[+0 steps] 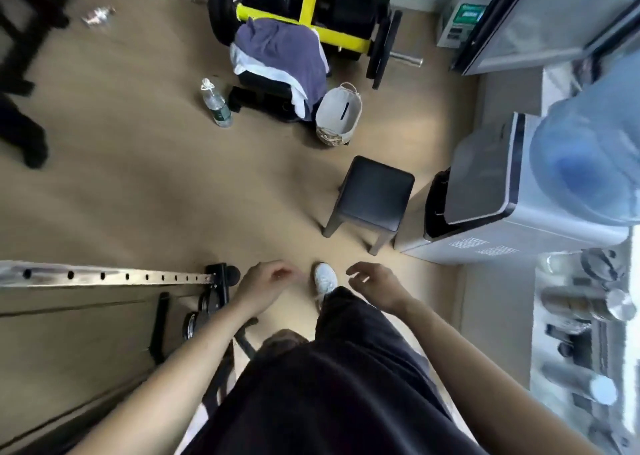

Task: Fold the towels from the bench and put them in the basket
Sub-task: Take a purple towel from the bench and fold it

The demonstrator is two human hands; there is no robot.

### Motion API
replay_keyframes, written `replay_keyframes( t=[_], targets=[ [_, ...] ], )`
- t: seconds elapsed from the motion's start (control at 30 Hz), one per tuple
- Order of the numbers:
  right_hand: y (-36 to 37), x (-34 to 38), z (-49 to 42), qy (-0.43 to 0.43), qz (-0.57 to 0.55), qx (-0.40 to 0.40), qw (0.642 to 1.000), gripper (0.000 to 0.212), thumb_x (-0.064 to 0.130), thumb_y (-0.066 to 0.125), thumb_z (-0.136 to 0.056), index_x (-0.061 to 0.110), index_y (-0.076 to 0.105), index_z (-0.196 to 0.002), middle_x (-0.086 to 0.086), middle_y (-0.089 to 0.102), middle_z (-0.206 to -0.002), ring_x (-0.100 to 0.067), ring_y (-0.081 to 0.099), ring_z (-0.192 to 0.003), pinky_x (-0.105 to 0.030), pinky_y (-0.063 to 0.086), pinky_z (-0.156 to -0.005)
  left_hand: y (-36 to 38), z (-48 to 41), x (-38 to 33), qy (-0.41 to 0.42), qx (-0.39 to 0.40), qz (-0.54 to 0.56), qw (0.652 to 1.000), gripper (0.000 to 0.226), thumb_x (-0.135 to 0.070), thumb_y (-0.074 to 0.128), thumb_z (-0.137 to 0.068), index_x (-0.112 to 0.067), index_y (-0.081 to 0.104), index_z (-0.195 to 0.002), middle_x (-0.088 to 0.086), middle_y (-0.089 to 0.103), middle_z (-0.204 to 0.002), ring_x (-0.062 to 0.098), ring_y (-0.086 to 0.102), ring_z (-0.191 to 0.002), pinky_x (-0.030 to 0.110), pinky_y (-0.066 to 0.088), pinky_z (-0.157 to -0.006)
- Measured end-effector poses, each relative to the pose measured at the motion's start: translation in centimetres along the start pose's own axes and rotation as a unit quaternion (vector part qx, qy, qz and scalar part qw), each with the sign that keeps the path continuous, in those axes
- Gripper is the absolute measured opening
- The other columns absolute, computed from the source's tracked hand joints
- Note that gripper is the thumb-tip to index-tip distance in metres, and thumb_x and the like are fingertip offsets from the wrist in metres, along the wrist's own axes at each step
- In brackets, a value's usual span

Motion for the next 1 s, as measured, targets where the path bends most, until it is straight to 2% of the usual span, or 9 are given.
replay_keyframes(
  t=[0.1,0.23,0.3,0.47,0.6,0.7,0.8,0.9,1.0],
  targets=[
    [-2.8,2.9,-5.0,-0.010,0.027,0.025,0.999,0.025,0.025,0.058,-0.094,0.023,0.069,-0.116,0.004,0.065,-0.098,-0.020,0.063,-0.099,-0.029,0.048,-0.089,-4.0,-4.2,-1.4,-0.014,-0.023,0.000,1.000,0.013,-0.026,0.067,-0.097,-0.036,0.072,-0.091,-0.018,0.073,-0.093,0.003,0.066,-0.093,0.020,0.047,-0.081],
    [-6.7,6.9,-10.5,-0.003,0.065,0.038,0.997,0.024,0.024,0.059,-0.095,0.020,0.068,-0.118,-0.003,0.067,-0.111,-0.021,0.062,-0.103,-0.027,0.046,-0.089,-8.6,-8.7,-2.8,-0.026,-0.051,0.005,0.998,0.012,-0.021,0.069,-0.095,-0.030,0.075,-0.091,-0.021,0.072,-0.080,-0.014,0.060,-0.078,0.010,0.043,-0.074],
    [-8.4,8.8,-12.9,-0.006,0.066,0.028,0.997,0.024,0.023,0.060,-0.095,0.021,0.069,-0.117,-0.002,0.069,-0.113,-0.021,0.063,-0.106,-0.026,0.044,-0.086,-10.5,-10.6,-3.5,-0.023,-0.056,0.009,0.998,0.009,-0.021,0.070,-0.095,-0.026,0.077,-0.092,-0.025,0.073,-0.081,-0.017,0.060,-0.077,0.009,0.042,-0.071],
    [-12.1,13.9,-20.9,0.024,0.048,0.023,0.998,0.024,0.026,0.062,-0.092,0.023,0.071,-0.114,-0.001,0.071,-0.115,-0.021,0.065,-0.107,-0.033,0.051,-0.091,-16.4,-19.2,-4.8,-0.024,-0.037,0.027,0.999,0.008,-0.024,0.071,-0.094,-0.025,0.079,-0.095,-0.013,0.077,-0.092,-0.014,0.063,-0.082,0.007,0.042,-0.074],
    [-14.9,17.7,-26.6,0.064,0.019,-0.003,0.998,0.025,0.023,0.060,-0.093,0.024,0.071,-0.115,-0.002,0.072,-0.111,-0.021,0.065,-0.104,-0.032,0.050,-0.093,-21.0,-27.5,-6.2,-0.018,0.014,0.017,1.000,0.009,-0.029,0.070,-0.095,-0.027,0.078,-0.094,-0.016,0.076,-0.092,-0.008,0.066,-0.088,0.019,0.049,-0.083],
    [-17.1,20.1,-29.8,0.094,-0.013,-0.021,0.995,0.025,0.023,0.060,-0.090,0.026,0.072,-0.112,0.002,0.071,-0.111,-0.017,0.066,-0.102,-0.028,0.049,-0.094,-25.1,-33.6,-8.3,0.006,0.040,-0.017,0.999,0.009,-0.029,0.069,-0.094,-0.024,0.077,-0.093,-0.011,0.076,-0.093,0.005,0.071,-0.089,0.032,0.053,-0.088],
    [-20.1,22.1,-32.5,0.099,-0.044,-0.049,0.993,0.026,0.028,0.060,-0.085,0.028,0.072,-0.107,0.008,0.072,-0.108,-0.013,0.065,-0.102,-0.029,0.049,-0.096,-29.1,-39.3,-11.3,0.030,0.051,-0.049,0.997,0.010,-0.022,0.068,-0.094,-0.023,0.077,-0.094,-0.010,0.077,-0.094,0.008,0.071,-0.093,0.030,0.052,-0.089],
    [-23.8,23.3,-34.7,0.101,-0.073,-0.087,0.988,0.017,0.016,0.063,-0.090,0.022,0.072,-0.103,0.007,0.070,-0.096,-0.011,0.065,-0.091,-0.025,0.046,-0.084,-31.5,-44.6,-14.3,0.048,0.075,-0.063,0.994,0.009,-0.026,0.068,-0.095,-0.032,0.075,-0.093,-0.015,0.076,-0.098,0.003,0.069,-0.095,0.027,0.052,-0.087],
    [-27.2,23.2,-37.5,0.098,-0.078,-0.106,0.986,0.017,0.020,0.063,-0.092,0.024,0.072,-0.105,0.006,0.071,-0.098,-0.010,0.065,-0.088,-0.026,0.048,-0.084,-32.1,-49.4,-17.3,0.055,0.088,-0.077,0.992,0.008,-0.029,0.068,-0.094,-0.031,0.076,-0.095,-0.014,0.076,-0.097,0.005,0.069,-0.094,0.027,0.051,-0.087]
  ],
)
Point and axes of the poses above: each hand's wrist, its own z-axis away from the middle knuckle, its own y-axis out of the palm, x = y × z, the point moved 7 cm from there along -z, towards the middle knuckle
